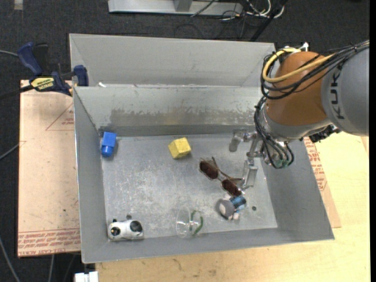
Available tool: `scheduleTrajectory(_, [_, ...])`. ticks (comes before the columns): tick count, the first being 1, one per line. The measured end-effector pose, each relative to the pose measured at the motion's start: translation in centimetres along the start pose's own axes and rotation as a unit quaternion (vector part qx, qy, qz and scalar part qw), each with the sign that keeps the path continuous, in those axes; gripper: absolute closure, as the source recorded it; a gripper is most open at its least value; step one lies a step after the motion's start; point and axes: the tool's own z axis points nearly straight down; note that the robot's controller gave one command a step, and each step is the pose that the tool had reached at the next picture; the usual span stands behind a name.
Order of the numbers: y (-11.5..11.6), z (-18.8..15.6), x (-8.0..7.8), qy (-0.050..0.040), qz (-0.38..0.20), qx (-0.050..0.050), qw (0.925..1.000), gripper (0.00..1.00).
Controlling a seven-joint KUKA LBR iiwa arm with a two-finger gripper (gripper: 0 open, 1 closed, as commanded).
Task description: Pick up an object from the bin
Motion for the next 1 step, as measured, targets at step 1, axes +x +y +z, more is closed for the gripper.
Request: scheduleTrajectory(1, [0.1, 2.15, -0.17, -0.0004, 0.167, 0.0, 0.9859, 0.0])
